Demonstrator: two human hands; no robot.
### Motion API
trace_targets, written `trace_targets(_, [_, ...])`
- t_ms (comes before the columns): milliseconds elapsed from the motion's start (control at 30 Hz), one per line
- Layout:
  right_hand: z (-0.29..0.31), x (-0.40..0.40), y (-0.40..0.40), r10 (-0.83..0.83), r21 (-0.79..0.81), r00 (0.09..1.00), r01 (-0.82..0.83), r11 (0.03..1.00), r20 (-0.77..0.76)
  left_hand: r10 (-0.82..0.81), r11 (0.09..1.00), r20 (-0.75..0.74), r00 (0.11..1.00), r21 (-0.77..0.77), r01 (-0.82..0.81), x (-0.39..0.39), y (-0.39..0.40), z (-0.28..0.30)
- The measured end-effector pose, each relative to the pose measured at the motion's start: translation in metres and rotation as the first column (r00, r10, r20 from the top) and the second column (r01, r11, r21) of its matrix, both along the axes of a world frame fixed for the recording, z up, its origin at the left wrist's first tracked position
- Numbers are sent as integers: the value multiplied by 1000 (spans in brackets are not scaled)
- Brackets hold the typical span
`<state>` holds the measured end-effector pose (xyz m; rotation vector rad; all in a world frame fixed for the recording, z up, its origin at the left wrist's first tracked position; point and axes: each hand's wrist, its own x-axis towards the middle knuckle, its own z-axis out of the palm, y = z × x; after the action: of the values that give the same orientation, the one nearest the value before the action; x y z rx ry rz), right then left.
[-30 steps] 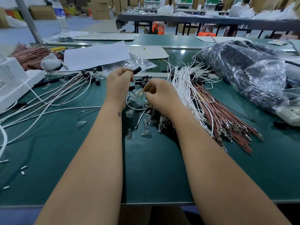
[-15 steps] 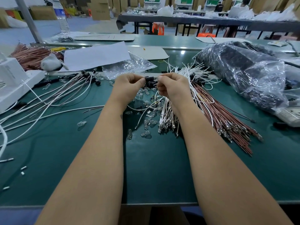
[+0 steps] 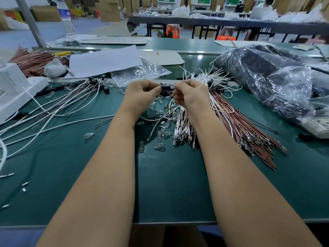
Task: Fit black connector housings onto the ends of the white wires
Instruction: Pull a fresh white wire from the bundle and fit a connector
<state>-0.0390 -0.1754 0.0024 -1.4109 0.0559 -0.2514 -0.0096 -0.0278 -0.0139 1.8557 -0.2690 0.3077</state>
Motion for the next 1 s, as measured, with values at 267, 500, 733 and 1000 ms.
trace_targets(267, [-2,1,1,-3,-32,1000,3,999,1,11,1000,-3,1000,-7,-11,-3,-4,2])
trace_targets(500, [-4,2,0,3,-2,1000,-3,1000,-11,-15,999,-11,1000,-31,15,-6,-5,4])
trace_targets(733, [-5,3,-2,39,12,999,-38,999,-23,-12,999,15,1000,-30,12,-6,-6,3])
trace_targets(1000, [-2,2,-3,36,163,996,-23,986,-81,-59,996,10,998,-69,60,-8,-6,4])
